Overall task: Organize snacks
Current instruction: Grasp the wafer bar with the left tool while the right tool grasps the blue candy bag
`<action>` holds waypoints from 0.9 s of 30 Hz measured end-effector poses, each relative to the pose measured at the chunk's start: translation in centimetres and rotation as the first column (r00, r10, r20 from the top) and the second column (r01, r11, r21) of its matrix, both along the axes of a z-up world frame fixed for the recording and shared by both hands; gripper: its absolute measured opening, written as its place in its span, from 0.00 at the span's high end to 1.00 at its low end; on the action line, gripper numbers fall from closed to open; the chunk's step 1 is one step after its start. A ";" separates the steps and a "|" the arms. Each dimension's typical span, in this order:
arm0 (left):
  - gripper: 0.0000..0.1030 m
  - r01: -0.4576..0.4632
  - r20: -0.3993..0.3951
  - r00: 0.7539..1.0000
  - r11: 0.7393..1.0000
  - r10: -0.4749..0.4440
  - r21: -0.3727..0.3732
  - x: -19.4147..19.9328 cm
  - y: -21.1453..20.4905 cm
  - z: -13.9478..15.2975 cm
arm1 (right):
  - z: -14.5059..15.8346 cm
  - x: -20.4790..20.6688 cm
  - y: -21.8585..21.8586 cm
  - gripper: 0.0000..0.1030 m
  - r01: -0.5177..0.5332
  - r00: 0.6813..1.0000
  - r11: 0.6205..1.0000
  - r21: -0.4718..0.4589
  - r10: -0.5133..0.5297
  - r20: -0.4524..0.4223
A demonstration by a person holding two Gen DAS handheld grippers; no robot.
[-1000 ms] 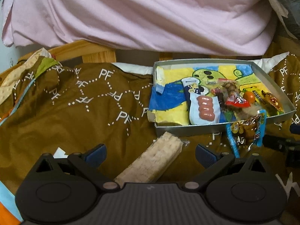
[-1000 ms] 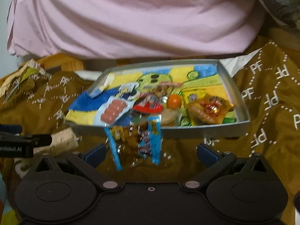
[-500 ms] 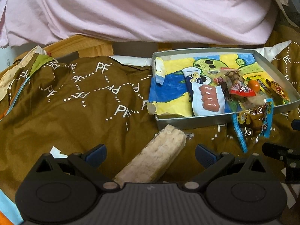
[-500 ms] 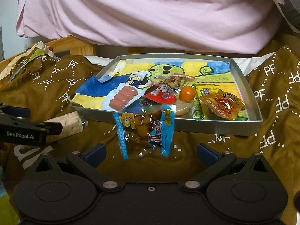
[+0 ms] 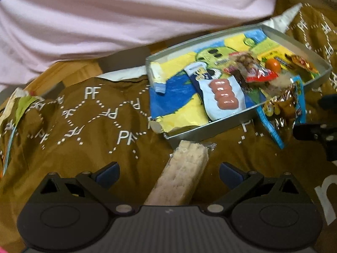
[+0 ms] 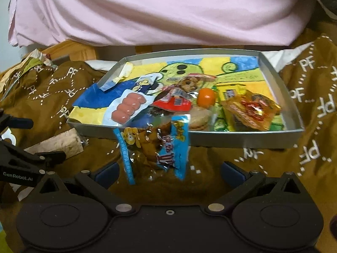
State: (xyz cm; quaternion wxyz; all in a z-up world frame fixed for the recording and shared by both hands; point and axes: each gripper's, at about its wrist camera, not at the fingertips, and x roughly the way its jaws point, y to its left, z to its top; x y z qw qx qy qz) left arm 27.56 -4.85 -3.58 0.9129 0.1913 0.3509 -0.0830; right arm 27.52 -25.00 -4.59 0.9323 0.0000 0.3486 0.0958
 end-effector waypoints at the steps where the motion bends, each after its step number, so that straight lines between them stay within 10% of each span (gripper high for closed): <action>1: 0.01 0.010 -0.013 1.000 1.000 -0.010 0.011 0.3 0.0 -0.1 | -0.2 0.4 0.2 0.01 -0.008 1.000 1.000 -0.007 0.008 -0.006; 18: 0.06 -0.036 -0.114 0.993 0.999 0.041 0.038 1.8 1.5 -1.9 | -1.7 3.2 2.5 0.04 -0.067 0.998 0.994 -0.086 0.066 -0.012; 27: 0.48 -0.063 -0.173 0.983 0.998 0.064 0.016 1.2 -0.3 -1.2 | -1.1 2.1 2.9 0.26 -0.036 0.999 0.991 -0.129 0.040 0.024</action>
